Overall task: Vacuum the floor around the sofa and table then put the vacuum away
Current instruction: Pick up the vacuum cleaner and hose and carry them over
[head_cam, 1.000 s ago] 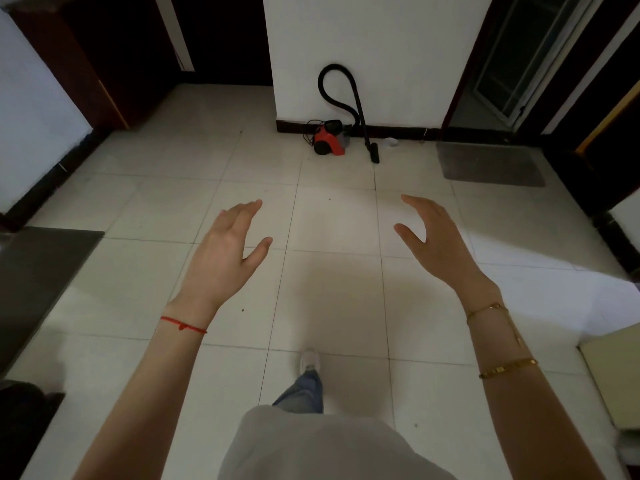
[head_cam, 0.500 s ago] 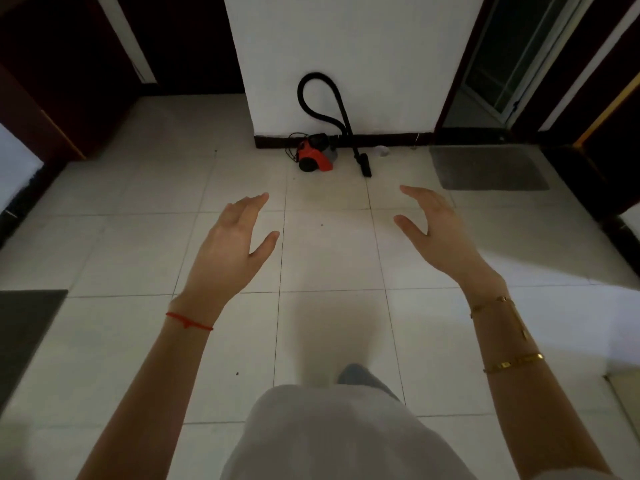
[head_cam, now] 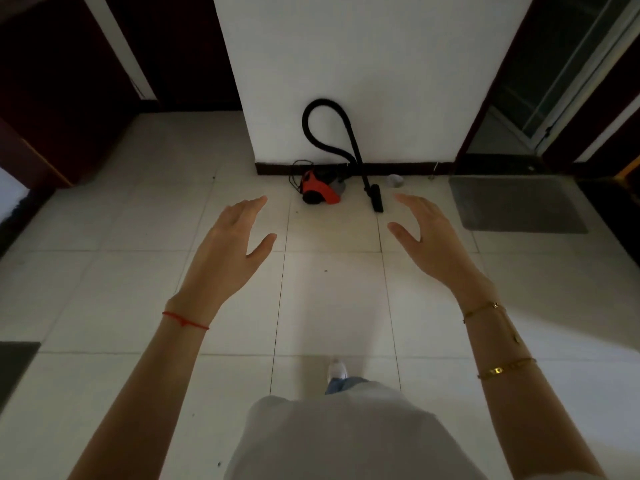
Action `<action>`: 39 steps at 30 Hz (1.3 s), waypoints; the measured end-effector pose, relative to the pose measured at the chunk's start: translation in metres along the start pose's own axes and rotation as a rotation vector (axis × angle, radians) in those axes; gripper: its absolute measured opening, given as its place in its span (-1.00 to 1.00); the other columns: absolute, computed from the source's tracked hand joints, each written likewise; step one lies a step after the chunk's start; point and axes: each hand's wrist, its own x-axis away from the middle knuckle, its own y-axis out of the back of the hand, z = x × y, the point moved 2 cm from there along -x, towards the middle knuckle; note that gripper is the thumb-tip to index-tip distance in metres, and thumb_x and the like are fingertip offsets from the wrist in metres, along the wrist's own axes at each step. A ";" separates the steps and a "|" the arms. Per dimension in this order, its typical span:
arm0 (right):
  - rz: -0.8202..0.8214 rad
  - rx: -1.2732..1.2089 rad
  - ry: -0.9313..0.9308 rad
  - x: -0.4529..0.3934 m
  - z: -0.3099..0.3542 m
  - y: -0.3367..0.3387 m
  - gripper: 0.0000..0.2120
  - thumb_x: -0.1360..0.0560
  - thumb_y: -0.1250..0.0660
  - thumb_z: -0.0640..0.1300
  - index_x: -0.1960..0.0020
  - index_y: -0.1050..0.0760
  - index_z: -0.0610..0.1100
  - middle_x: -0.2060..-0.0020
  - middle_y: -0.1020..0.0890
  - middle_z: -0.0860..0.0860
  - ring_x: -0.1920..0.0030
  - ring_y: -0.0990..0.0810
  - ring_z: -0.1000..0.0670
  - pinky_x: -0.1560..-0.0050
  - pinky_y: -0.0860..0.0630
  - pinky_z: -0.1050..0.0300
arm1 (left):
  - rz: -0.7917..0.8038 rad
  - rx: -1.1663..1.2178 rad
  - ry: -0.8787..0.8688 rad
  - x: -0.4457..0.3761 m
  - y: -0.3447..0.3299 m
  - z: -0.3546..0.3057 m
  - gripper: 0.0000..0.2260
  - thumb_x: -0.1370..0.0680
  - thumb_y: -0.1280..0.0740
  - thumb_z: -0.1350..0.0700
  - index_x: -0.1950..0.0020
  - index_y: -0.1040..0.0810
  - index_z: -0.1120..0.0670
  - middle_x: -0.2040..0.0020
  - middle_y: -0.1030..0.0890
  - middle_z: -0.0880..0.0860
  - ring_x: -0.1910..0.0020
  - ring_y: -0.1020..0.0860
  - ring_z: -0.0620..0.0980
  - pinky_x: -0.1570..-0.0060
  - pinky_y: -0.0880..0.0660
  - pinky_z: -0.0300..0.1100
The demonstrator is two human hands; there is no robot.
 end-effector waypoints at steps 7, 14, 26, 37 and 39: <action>-0.007 -0.014 0.022 -0.157 -0.040 0.004 -0.51 -0.55 -0.17 0.10 -0.44 -0.26 -0.03 -0.35 -0.41 0.02 -0.36 -0.35 0.03 -0.38 -0.33 -0.01 | -0.025 -0.007 0.009 -0.143 -0.014 0.017 -0.49 -0.59 -0.24 -0.05 -0.49 -0.23 0.06 -0.40 -0.38 0.05 -0.35 -0.38 0.04 -0.26 -0.38 -0.09; 0.005 -0.007 0.005 -0.284 -0.075 -0.028 -0.52 -0.58 -0.21 0.03 -0.46 -0.24 -0.04 -0.37 -0.39 0.00 -0.38 -0.34 0.01 -0.37 -0.33 0.03 | -0.006 0.006 0.007 -0.263 -0.050 0.054 -0.49 -0.59 -0.24 -0.03 -0.49 -0.23 0.09 -0.38 -0.40 0.07 -0.35 -0.38 0.03 -0.34 -0.37 -0.02; 0.027 -0.071 -0.058 -0.553 -0.123 -0.088 -0.55 -0.57 -0.22 0.01 -0.43 -0.28 -0.03 -0.30 -0.44 -0.01 -0.30 -0.39 0.01 -0.32 -0.39 -0.03 | 0.016 0.001 -0.006 -0.538 -0.103 0.151 -0.51 -0.58 -0.22 -0.03 -0.48 -0.25 0.09 -0.35 -0.42 0.05 -0.34 -0.39 0.00 -0.30 -0.38 -0.10; 0.011 -0.130 -0.092 -0.711 -0.172 -0.118 -0.54 -0.57 -0.26 -0.04 -0.42 -0.31 -0.13 -0.30 -0.45 -0.08 -0.30 -0.40 -0.02 -0.29 -0.37 0.10 | 0.079 0.038 -0.020 -0.711 -0.131 0.189 -0.53 -0.59 -0.25 0.02 -0.48 -0.27 0.09 -0.35 -0.42 0.06 -0.32 -0.40 0.01 -0.33 -0.37 -0.04; 0.017 -0.125 -0.089 -0.730 -0.185 -0.124 -0.54 -0.57 -0.26 -0.03 -0.43 -0.30 -0.12 -0.33 -0.43 -0.07 -0.35 -0.36 -0.01 -0.32 -0.31 0.16 | 0.093 0.044 -0.010 -0.733 -0.142 0.194 -0.53 -0.60 -0.24 0.02 -0.49 -0.27 0.08 -0.36 -0.40 0.06 -0.34 -0.39 0.03 -0.35 -0.35 -0.04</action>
